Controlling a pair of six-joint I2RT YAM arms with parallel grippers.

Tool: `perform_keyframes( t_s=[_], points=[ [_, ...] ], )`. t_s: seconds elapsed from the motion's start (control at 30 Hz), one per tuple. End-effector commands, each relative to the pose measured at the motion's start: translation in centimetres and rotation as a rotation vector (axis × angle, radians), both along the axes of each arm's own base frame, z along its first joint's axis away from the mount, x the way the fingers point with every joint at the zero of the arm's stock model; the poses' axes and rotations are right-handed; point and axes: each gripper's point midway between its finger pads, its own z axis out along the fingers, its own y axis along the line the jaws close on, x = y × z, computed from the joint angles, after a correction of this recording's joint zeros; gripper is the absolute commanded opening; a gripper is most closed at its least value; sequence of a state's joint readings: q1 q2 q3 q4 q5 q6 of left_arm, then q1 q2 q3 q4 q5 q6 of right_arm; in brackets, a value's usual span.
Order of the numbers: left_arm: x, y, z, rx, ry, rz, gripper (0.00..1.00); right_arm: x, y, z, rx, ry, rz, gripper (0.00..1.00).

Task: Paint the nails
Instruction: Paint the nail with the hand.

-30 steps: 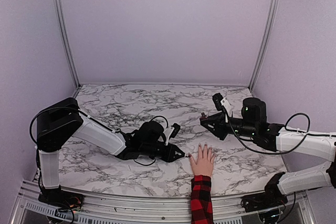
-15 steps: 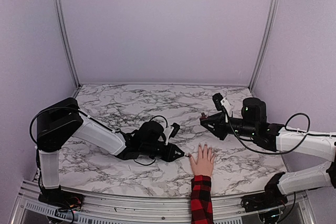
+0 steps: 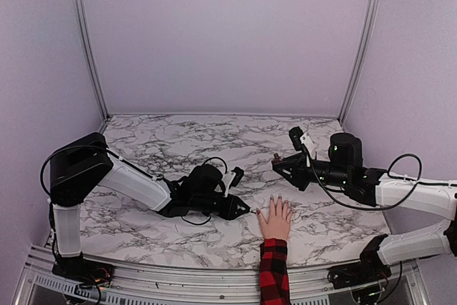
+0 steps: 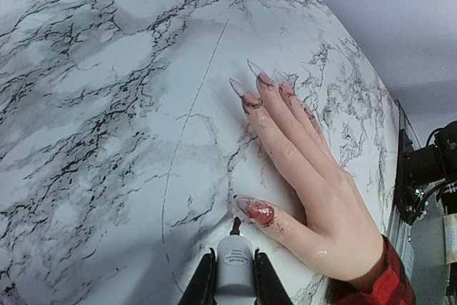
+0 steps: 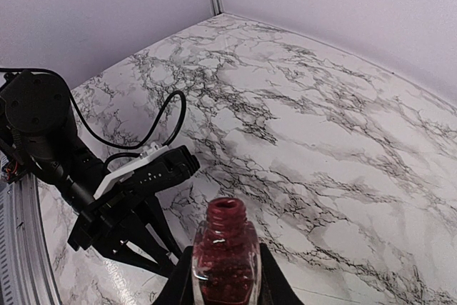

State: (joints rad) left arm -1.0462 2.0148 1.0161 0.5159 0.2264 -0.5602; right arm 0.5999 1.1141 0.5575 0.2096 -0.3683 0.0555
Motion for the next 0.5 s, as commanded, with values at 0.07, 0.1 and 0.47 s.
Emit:
perform_keyframes(
  t_s=[0.07, 0.1, 0.47],
  points=[
    [0.3, 0.4, 1.1, -0.004, -0.018, 0.009, 0.0, 0.3, -0.1, 1.1, 0.023, -0.04, -0.006, 0.0],
    [0.3, 0.5, 1.3, -0.007, -0.021, 0.007, 0.0, 0.3, -0.1, 1.1, 0.024, -0.041, -0.005, 0.0],
    [-0.5, 0.4, 2.4, -0.038, -0.036, -0.032, 0.0, 0.3, 0.0, 1.1, 0.025, -0.04, -0.004, 0.0]
  ],
)
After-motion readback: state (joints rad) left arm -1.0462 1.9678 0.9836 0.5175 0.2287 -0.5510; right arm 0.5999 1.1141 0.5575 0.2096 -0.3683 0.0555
